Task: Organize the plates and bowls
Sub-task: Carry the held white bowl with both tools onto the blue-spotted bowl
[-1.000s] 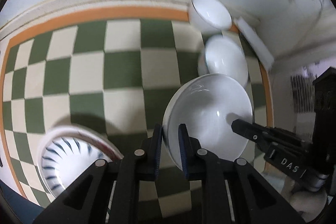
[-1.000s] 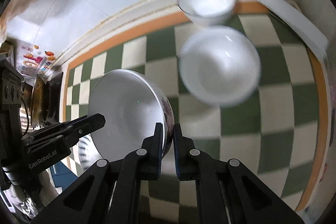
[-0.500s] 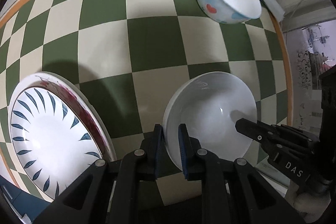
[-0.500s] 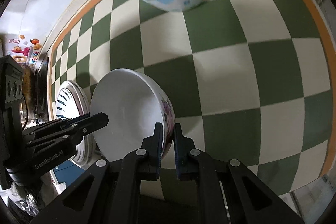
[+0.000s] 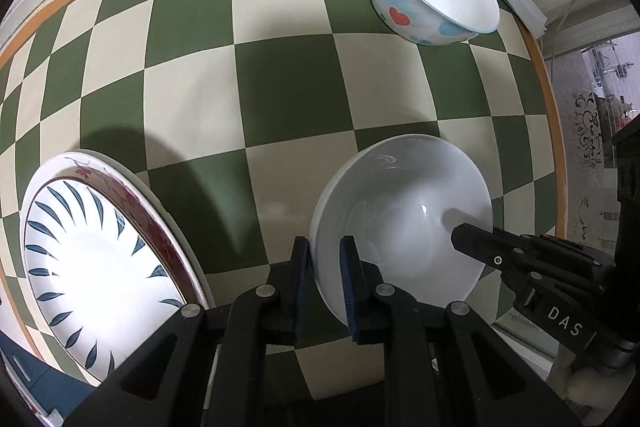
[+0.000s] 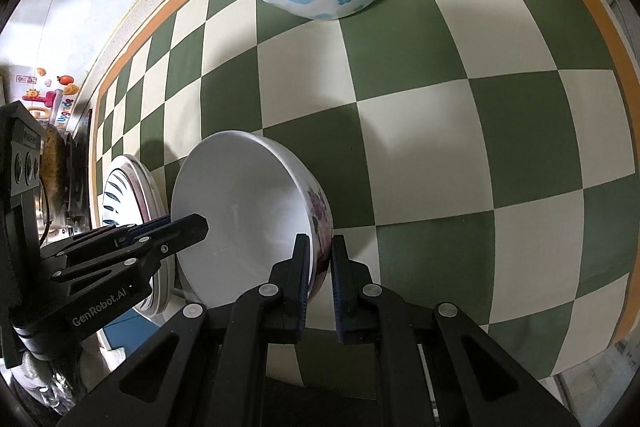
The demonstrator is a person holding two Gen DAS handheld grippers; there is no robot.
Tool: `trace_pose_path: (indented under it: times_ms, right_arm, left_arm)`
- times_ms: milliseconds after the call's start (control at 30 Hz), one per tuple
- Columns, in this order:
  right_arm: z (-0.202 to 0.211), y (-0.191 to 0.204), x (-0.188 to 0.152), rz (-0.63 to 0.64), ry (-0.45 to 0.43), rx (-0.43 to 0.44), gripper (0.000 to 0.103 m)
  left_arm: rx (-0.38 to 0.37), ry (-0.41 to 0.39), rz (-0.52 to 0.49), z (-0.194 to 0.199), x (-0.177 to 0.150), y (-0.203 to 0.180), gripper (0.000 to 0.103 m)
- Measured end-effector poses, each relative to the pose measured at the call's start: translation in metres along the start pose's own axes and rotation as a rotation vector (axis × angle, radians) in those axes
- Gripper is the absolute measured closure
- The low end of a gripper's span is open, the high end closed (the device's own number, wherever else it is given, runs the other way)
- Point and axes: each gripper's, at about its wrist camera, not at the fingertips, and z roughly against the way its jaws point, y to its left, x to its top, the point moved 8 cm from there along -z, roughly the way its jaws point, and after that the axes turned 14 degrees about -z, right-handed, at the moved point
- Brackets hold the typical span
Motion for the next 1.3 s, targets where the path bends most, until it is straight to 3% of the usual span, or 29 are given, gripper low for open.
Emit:
trace_pose_path:
  times_ms: [267,433,467,567,733,867,1200,1267,1300]
  right_arm:
    - [-0.003,0.000,0.000,0.004,0.046,-0.001,0.091]
    - [0.029,-0.002,0.007,-0.011,0.047,0.055,0.090]
    - [0.040,-0.001,0.013,-0.014,0.032,0.067,0.086]
    - [0.068,0.001,0.035,-0.028,-0.026,0.089,0.059]
    - [0.096,0.006,0.094,-0.056,-0.129,0.102,0.055]
    - [0.092,0.005,0.138,-0.084,-0.150,0.098,0.055]
    - [0.038,-0.003,0.195,-0.130,-0.086,0.054,0.055]
    - [0.027,-0.005,0.199,-0.139,-0.069,0.045,0.056]
    - [0.021,-0.005,0.200,-0.141,-0.063,0.046,0.064]
  left_arm:
    - [-0.012,0.014,0.027,0.013,-0.006,0.003,0.089]
    - [0.080,-0.193,-0.038,0.087,0.020,-0.002,0.086]
    - [0.066,-0.222,-0.029,0.099,0.031,-0.002,0.083]
    - [0.037,-0.274,0.006,0.114,0.063,0.005,0.073]
    - [-0.001,-0.241,0.042,0.101,0.128,0.018,0.073]
    - [-0.018,-0.177,0.044,0.074,0.167,0.024,0.073]
    - [-0.020,-0.003,0.009,-0.001,0.203,0.020,0.074]
    - [-0.011,-0.001,-0.007,-0.008,0.204,0.019,0.082]
    - [-0.015,0.003,-0.018,-0.012,0.204,0.018,0.088]
